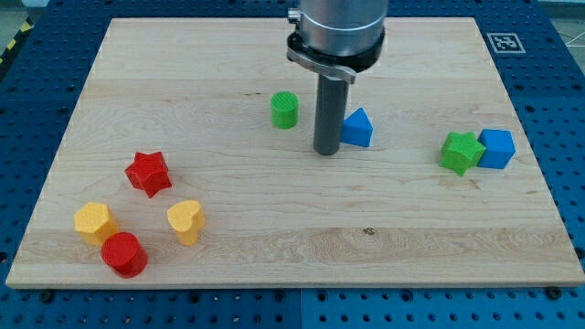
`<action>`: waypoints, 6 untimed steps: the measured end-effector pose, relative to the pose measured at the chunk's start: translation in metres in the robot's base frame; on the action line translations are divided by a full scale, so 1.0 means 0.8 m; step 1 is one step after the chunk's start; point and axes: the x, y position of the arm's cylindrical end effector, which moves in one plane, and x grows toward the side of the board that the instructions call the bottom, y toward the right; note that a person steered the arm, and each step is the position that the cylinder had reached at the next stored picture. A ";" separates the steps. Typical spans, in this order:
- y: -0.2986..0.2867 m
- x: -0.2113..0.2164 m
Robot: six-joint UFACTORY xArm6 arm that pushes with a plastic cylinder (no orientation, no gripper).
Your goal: Point your arm at the green circle
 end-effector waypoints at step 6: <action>-0.122 -0.105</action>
